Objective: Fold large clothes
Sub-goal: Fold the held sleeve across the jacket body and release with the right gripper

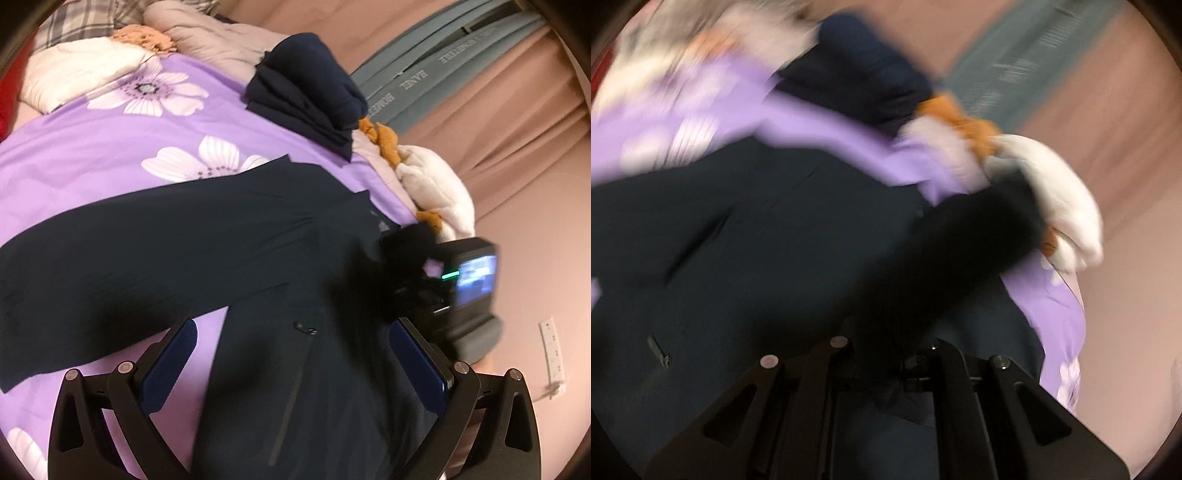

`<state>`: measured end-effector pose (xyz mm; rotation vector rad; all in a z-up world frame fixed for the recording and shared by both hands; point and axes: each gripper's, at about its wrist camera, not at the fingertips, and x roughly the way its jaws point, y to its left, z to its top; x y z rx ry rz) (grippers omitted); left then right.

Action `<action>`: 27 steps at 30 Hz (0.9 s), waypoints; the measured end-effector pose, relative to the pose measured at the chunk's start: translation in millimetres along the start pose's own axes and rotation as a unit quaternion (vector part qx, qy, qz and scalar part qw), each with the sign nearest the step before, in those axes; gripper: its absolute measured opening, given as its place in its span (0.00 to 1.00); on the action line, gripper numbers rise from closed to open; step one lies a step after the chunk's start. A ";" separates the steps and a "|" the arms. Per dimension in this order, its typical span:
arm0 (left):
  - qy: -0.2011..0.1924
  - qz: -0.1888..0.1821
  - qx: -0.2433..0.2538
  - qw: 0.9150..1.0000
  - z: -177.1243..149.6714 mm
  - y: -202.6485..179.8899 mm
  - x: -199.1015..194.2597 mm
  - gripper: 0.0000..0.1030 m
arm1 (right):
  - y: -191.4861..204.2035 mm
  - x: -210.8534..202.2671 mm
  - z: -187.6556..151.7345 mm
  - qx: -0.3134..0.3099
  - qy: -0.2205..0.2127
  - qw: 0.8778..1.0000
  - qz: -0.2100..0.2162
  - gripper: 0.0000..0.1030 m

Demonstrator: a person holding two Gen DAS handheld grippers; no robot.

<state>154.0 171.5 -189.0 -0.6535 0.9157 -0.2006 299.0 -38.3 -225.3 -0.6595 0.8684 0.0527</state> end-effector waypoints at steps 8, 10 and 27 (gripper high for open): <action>0.027 0.007 0.006 1.000 4.9 2.2 25.3 1.00 | 54.6 18.4 -28.7 -0.130 0.010 0.991 -0.033 0.88; 0.034 0.003 0.010 0.999 5.2 -1.3 32.2 1.00 | 36.6 6.4 -32.4 -0.131 0.010 0.991 -0.014 0.88; 0.051 -0.081 0.073 0.993 24.7 -86.2 110.5 1.00 | -231.9 22.7 -170.5 0.393 0.020 0.905 0.163 0.79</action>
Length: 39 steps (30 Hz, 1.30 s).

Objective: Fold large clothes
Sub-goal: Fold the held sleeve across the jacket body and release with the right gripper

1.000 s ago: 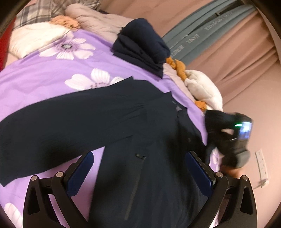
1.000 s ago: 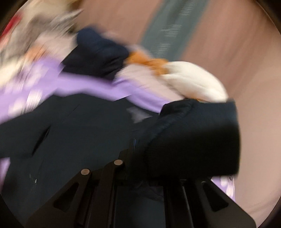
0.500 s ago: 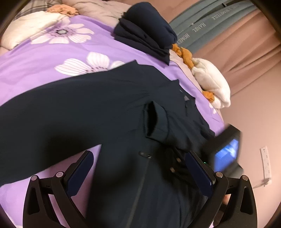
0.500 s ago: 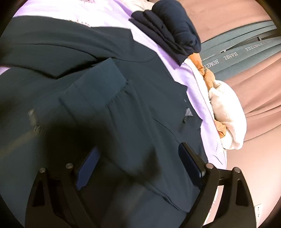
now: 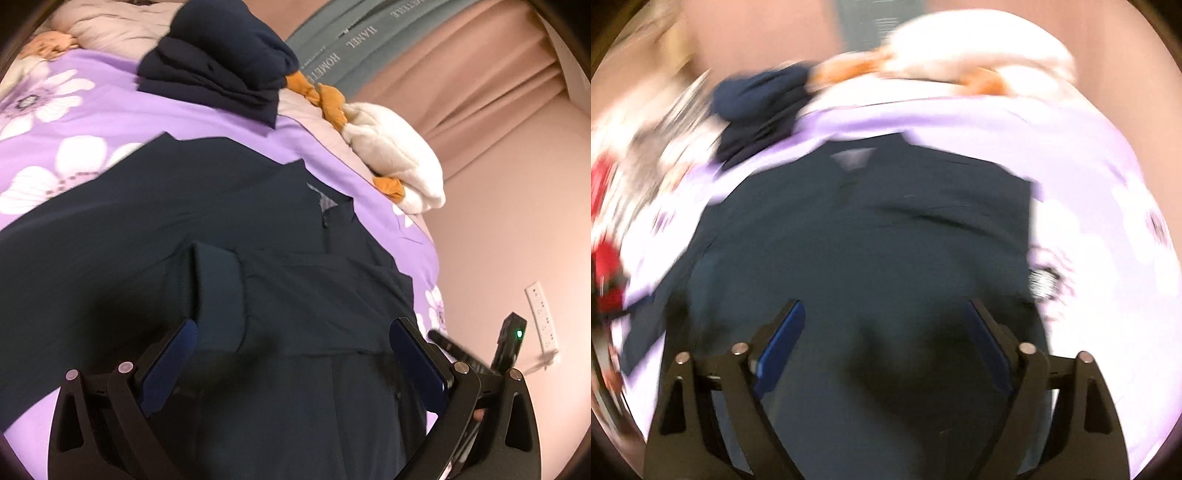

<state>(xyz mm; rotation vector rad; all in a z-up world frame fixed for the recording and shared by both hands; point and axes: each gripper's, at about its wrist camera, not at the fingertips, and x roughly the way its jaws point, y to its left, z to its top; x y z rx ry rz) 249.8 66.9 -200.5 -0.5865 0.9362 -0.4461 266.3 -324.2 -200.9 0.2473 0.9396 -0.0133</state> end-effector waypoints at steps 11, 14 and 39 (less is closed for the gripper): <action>0.042 0.000 0.005 0.999 -3.8 4.5 45.8 1.00 | -108.7 63.5 46.3 0.153 -0.030 0.986 -0.052 0.67; 0.051 0.019 0.017 0.998 -3.9 5.4 54.9 1.00 | -121.8 84.4 47.2 0.191 -0.017 0.981 -0.016 0.51; 0.035 0.077 0.115 0.990 9.3 -24.5 77.1 1.00 | -92.8 33.0 24.4 0.073 -0.074 0.994 0.044 0.24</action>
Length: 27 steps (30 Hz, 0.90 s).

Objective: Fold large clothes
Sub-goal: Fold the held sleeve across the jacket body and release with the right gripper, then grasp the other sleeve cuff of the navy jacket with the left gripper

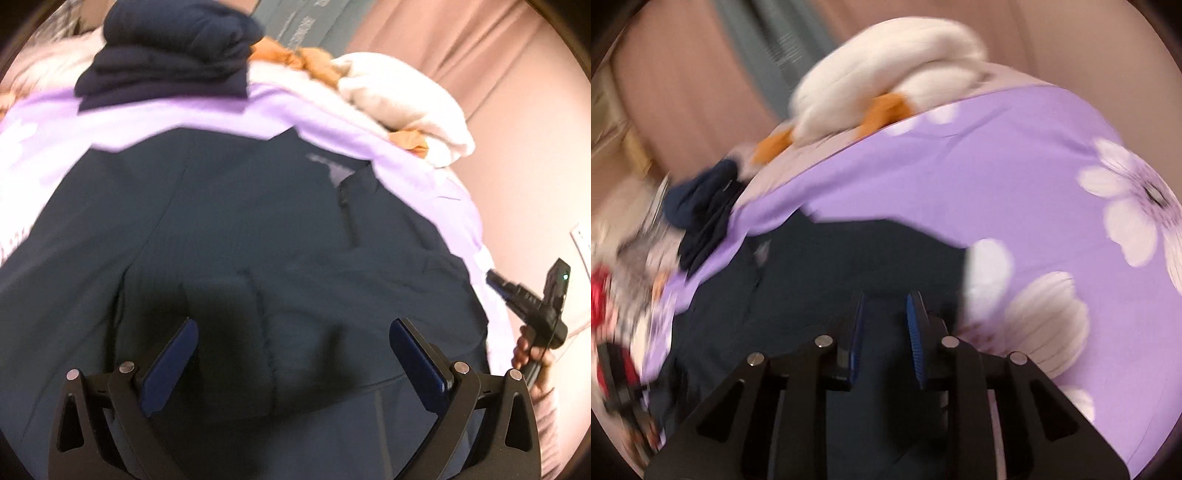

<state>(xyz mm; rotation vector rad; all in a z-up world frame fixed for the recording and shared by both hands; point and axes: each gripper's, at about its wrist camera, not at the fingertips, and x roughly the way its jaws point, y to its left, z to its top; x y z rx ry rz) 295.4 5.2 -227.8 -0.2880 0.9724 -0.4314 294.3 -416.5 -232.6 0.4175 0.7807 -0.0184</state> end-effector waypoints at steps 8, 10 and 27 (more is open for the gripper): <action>0.076 0.038 0.060 0.995 -8.5 -24.9 57.7 0.84 | 40.9 43.4 -52.3 -0.124 0.126 0.983 -0.047 0.14; 0.081 0.050 0.097 0.991 -23.6 -26.2 55.4 0.84 | 39.3 41.0 -67.7 -0.154 0.137 0.976 -0.063 0.14; 0.007 0.014 0.016 1.000 -48.8 22.2 -51.3 0.90 | 75.1 -42.2 -110.1 -0.107 0.087 0.990 0.030 0.43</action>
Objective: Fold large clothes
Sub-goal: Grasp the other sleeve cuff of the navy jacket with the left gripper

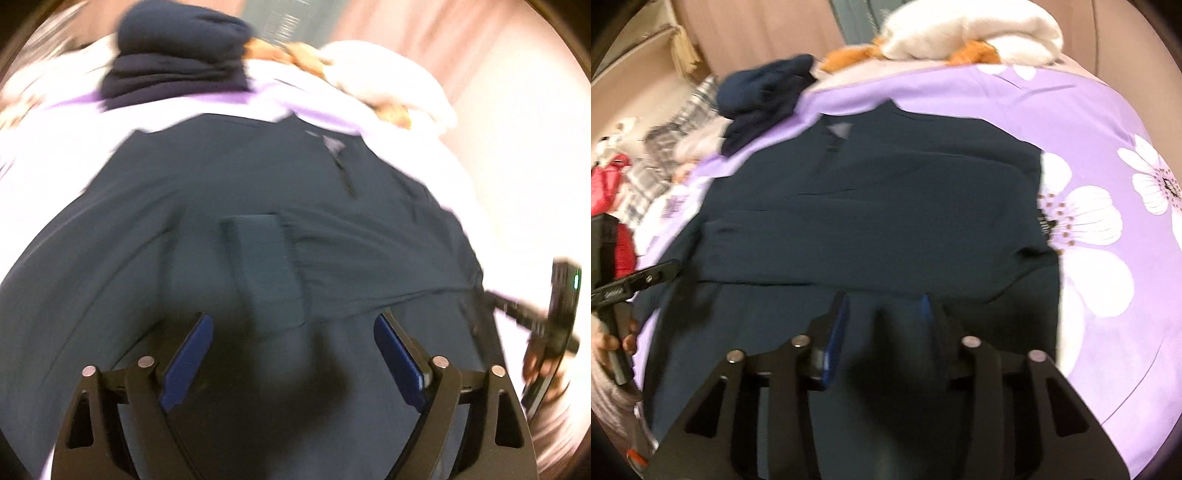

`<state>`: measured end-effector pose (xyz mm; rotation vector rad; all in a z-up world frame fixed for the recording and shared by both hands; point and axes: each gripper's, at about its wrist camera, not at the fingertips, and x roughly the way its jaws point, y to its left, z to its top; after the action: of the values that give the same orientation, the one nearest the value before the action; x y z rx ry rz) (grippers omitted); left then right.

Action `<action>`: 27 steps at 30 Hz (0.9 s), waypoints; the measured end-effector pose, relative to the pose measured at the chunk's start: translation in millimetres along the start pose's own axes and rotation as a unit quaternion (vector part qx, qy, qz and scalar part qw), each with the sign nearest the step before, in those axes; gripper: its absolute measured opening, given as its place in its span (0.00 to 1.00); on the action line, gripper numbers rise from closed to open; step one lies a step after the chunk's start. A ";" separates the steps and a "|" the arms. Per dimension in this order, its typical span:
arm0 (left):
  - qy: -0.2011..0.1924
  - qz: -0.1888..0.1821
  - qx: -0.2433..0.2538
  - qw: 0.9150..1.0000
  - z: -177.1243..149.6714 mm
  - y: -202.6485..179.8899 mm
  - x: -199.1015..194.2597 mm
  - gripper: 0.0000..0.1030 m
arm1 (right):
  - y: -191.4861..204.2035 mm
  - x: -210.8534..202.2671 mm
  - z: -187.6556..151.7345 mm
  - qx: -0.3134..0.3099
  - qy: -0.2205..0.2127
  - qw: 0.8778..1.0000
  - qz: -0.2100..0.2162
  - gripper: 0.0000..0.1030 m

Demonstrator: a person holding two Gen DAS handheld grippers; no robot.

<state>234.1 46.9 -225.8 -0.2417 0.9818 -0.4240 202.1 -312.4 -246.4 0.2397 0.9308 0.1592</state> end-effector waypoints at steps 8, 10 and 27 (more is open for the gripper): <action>-0.059 0.037 -0.154 0.986 -59.3 88.3 -91.1 0.97 | 37.2 -29.2 -38.9 0.059 -0.029 0.995 0.080 0.71; -0.073 0.045 -0.181 0.980 -75.4 105.3 -110.6 0.97 | 40.7 -33.1 -51.4 0.082 -0.023 0.991 0.100 0.71; -0.162 -0.060 -0.445 0.879 -194.6 223.7 -186.9 0.97 | 91.8 -61.6 -113.5 0.149 -0.003 0.976 0.161 0.74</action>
<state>32.7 329.4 -276.3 -1.1780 0.7710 -0.0035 71.2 -223.5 -239.0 0.6710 0.9036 0.3179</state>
